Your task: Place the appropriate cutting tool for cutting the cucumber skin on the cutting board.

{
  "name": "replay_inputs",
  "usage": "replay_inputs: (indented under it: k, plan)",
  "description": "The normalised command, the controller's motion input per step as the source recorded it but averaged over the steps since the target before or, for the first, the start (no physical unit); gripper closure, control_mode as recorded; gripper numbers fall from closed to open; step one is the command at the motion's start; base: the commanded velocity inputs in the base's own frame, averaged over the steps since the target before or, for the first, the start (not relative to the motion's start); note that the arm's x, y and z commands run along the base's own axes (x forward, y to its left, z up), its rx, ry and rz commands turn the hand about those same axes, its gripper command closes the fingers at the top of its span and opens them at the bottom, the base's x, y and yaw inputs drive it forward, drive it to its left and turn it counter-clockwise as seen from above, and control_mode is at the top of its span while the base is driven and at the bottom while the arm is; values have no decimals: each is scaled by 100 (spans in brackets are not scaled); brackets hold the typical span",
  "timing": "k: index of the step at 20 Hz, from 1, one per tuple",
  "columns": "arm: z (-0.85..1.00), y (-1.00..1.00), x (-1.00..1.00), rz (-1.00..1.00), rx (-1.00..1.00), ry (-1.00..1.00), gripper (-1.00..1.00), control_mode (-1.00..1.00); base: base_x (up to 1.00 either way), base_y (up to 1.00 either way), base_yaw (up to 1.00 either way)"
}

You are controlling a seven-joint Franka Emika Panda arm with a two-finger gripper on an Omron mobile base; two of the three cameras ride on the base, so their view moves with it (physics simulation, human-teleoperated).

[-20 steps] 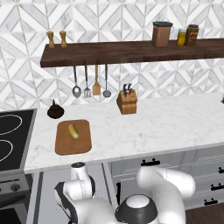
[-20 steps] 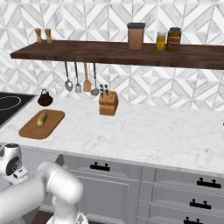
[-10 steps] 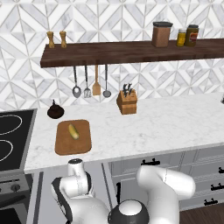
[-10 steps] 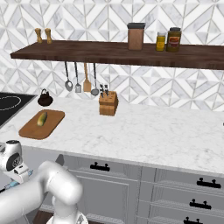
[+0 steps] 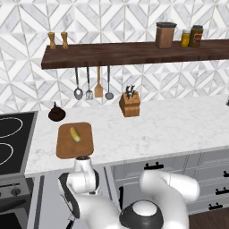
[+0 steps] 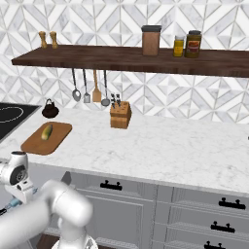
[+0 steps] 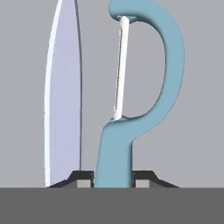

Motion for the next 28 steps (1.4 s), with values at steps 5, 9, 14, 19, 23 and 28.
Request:
replay_inputs:
  k: [5,9,14,19,23,28]
  plan:
    - [66,-34,-66,-11,7,-3,100,-100,0,0,0]
    - [62,-10,-82,-12,7,-1,100,-100,0,0,0]
    - [86,0,-83,-12,3,-8,100,-100,0,0,0]
    - [100,2,-45,-16,0,-5,100,-100,0,0,0]
    - [100,24,-22,-20,0,-3,100,-100,0,0,0]
    - [100,50,-1,-22,-4,-5,100,-100,0,0,0]
